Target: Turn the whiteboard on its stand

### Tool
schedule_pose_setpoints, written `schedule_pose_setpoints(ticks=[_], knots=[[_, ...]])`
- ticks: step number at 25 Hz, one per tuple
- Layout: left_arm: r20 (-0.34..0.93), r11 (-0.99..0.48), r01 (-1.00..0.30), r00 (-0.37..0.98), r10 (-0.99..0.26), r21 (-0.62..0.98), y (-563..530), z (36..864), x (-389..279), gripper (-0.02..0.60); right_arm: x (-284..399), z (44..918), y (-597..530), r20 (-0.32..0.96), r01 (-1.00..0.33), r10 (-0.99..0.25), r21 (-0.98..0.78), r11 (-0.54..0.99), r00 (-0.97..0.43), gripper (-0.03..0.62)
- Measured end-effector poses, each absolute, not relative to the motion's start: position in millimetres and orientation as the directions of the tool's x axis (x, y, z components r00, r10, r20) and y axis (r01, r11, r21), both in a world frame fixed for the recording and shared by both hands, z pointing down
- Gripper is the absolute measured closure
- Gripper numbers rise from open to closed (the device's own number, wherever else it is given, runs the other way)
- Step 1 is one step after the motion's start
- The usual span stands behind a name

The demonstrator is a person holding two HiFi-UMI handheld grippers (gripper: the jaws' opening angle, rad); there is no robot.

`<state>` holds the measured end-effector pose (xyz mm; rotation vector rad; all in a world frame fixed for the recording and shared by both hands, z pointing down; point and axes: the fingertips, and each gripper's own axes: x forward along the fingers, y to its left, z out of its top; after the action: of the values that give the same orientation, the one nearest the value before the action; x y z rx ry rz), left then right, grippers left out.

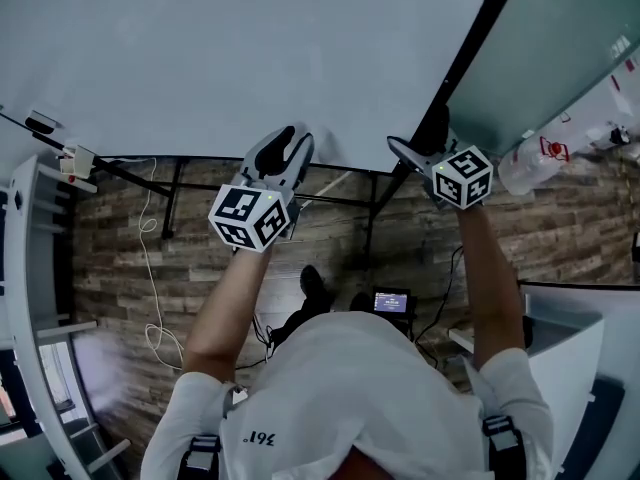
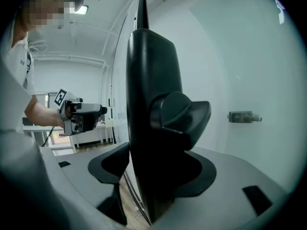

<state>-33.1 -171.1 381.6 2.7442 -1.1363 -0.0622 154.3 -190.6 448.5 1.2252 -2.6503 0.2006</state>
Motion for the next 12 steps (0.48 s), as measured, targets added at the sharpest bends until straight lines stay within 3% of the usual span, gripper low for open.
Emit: schedule_pose_setpoints(ticks=[12], knots=[[0.028, -0.712, -0.676, 0.729, -0.684, 0.192, -150.2, 384.4, -28.4, 0.453, 147.2, 448.3, -157.6, 0.248, -0.778, -0.751, -0.023, 0.627, -0.612, 0.299]])
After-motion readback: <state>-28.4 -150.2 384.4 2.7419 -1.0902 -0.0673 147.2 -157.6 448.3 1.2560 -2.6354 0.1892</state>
